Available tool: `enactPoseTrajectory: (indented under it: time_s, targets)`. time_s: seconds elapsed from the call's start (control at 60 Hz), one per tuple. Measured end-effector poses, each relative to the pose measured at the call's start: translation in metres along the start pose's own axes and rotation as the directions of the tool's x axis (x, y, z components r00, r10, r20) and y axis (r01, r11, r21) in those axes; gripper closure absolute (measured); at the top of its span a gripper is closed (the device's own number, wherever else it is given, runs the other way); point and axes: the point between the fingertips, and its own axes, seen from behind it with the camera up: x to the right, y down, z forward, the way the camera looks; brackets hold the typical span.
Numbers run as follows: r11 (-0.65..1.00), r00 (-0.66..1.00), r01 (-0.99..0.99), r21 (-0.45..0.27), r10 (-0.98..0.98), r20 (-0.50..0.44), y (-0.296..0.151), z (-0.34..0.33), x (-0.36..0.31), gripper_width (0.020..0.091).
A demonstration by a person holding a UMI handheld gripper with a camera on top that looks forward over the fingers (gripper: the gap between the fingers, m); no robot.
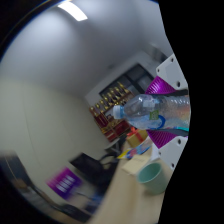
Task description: Pour water
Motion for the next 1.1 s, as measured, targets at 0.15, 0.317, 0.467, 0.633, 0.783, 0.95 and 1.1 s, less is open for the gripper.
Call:
enactPoseTrajectory:
  time_s: [0.15, 0.317, 0.467, 0.633, 0.783, 0.95, 1.1]
  targets:
    - [0.827, 0.825, -0.561, -0.051, 0.563, 0.053, 0.026, -0.007, -0.031, 0.0639]
    - [0.681, 0.679, -0.725, -0.1, 0.732, 0.062, 0.051, -0.004, -0.059, 0.064]
    - [0.659, 0.659, -0.745, -0.107, 0.751, 0.04, 0.077, 0.006, -0.067, 0.0635]
    - [0.675, 0.676, -0.727, -0.125, 0.736, 0.042, 0.101, 0.002, -0.082, 0.062]
    - [0.642, 0.645, -0.758, -0.113, 0.764, 0.013, 0.108, 0.003, -0.077, 0.0583]
    - [0.66, 0.658, -0.731, -0.172, 0.749, 0.075, 0.105, 0.003, -0.082, 0.0388]
    - [0.63, 0.626, -0.744, -0.223, 0.774, 0.098, 0.105, -0.013, -0.074, 0.0252]
